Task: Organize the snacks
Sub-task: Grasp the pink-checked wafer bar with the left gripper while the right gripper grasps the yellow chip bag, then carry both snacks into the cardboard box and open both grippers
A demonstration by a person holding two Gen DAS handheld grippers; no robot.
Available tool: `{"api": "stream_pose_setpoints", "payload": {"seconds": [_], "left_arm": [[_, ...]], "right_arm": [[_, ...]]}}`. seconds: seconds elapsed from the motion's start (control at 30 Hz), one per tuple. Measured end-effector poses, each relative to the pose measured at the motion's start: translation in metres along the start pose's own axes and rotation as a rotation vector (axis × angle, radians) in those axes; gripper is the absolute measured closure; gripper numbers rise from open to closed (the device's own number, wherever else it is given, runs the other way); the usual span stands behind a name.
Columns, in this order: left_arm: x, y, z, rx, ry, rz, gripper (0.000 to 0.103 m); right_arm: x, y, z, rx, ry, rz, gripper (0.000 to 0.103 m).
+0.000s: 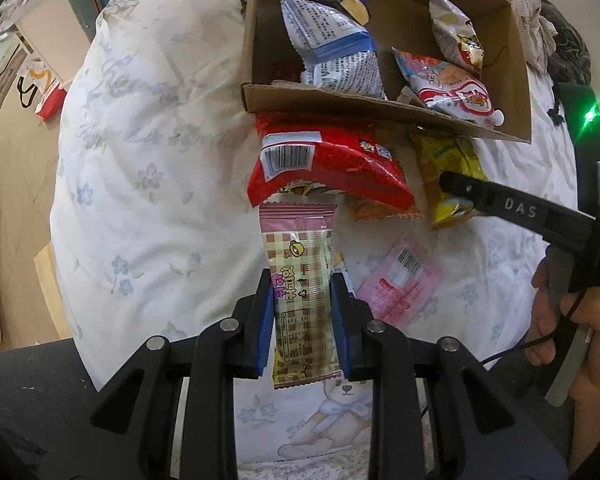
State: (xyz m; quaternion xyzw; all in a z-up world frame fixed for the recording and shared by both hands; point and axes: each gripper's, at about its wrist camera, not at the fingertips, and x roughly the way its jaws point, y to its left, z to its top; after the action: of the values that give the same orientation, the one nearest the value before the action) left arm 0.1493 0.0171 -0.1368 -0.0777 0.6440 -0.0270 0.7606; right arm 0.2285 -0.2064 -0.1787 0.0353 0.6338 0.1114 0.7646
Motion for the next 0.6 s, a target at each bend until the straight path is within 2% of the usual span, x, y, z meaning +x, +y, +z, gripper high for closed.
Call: {"api": "stream_pose_setpoints", "payload": {"seconds": [0.2,0.6], "left_arm": [[0.002,0.000,-0.001,-0.001,-0.008,0.018,0.081],[0.004,0.003,-0.001,-0.015,-0.021,0.041,0.081]], "right_arm": [[0.004,0.002,-0.007,-0.024,0.052,0.015,0.065],[-0.022,0.008,-0.031,-0.037,0.020,0.066,0.067]]}}
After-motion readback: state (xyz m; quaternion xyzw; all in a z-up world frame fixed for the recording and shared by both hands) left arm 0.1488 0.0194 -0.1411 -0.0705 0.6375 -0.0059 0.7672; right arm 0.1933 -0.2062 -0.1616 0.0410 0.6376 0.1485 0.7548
